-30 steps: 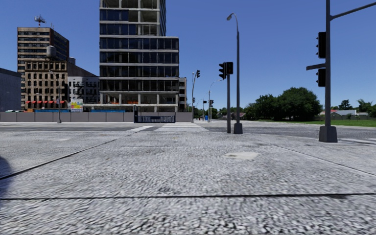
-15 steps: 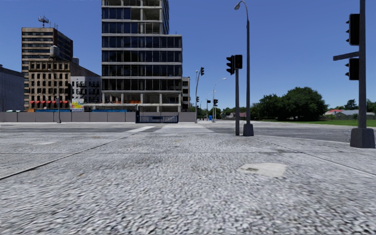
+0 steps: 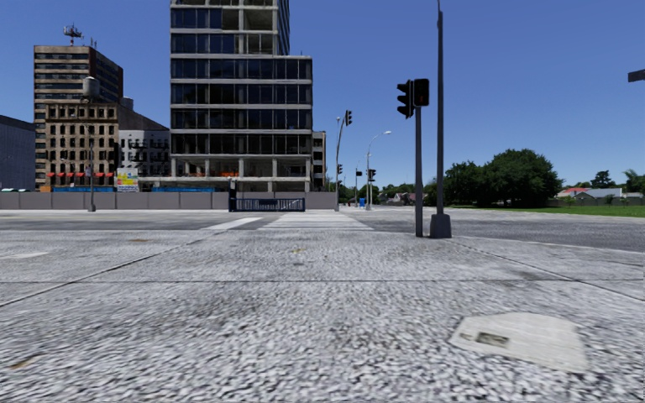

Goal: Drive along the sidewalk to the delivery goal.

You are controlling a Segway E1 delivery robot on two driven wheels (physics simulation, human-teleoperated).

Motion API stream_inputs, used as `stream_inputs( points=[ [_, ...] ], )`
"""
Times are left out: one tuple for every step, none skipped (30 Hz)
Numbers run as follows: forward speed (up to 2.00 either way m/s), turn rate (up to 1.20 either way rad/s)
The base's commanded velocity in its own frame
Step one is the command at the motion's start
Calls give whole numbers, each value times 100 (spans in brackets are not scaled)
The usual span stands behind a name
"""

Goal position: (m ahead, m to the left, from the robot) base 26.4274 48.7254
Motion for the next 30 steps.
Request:
stream_inputs(
  points=[
    [200, 0],
    [200, 0],
    [200, 0],
    [200, 0],
    [200, 0],
    [200, 0],
    [200, 0],
    [200, 0],
    [200, 0],
    [200, 0],
    [200, 0],
    [200, 0],
    [200, 0],
    [200, 0],
    [200, 0],
    [200, 0],
    [200, 0],
    [200, 0],
    [200, 0],
    [200, 0],
    [200, 0],
    [200, 0],
    [200, 0],
    [200, 0],
    [200, 0],
    [200, 0],
    [200, 0],
    [200, 0],
    [200, 0],
    [200, 0]
  ],
)
